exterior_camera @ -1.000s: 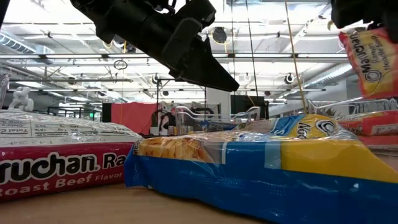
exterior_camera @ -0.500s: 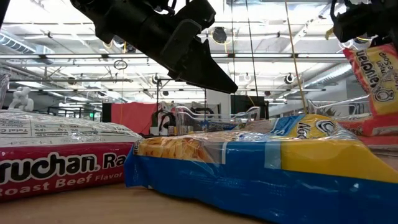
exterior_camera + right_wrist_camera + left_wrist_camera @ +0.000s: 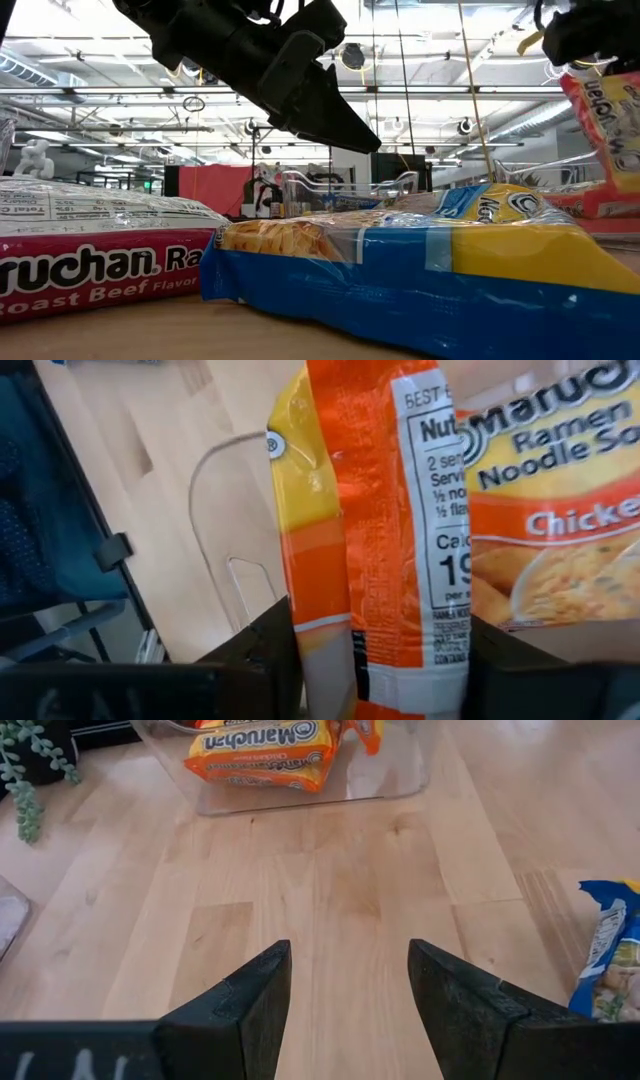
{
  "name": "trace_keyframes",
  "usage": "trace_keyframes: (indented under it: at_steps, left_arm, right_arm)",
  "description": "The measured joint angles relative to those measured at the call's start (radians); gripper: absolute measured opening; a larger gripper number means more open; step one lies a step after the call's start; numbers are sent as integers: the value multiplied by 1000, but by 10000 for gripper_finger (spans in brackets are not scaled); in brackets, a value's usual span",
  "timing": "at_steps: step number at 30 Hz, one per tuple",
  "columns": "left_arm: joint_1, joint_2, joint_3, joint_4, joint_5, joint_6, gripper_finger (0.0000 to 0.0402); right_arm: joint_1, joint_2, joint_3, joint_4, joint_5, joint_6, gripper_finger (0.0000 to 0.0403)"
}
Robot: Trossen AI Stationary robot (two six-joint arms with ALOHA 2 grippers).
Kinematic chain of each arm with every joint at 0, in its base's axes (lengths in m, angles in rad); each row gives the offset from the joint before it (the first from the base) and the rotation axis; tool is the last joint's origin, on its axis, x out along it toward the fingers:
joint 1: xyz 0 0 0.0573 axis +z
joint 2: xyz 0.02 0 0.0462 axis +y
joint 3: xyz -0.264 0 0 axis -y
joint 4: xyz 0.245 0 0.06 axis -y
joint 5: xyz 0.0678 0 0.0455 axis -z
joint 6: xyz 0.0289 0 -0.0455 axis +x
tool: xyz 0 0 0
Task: Sort Maruchan noodles
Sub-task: Put the orange noodle pack into the right transparent bin
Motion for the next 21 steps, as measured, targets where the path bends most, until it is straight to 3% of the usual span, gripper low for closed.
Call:
trace_keyframes:
  at_steps: [10,18,21]
  left_arm:
    - [-9,0,0,1,0,-3,207]
    - [-8,0,0,37,0,-1,207]
    - [-8,0,0,44,0,-1,207]
  right_arm:
    - [46,1,-91,28,2,61,193]
    - [45,0,-77,98,10,68,190]
    - [45,0,-52,133,69,57,186]
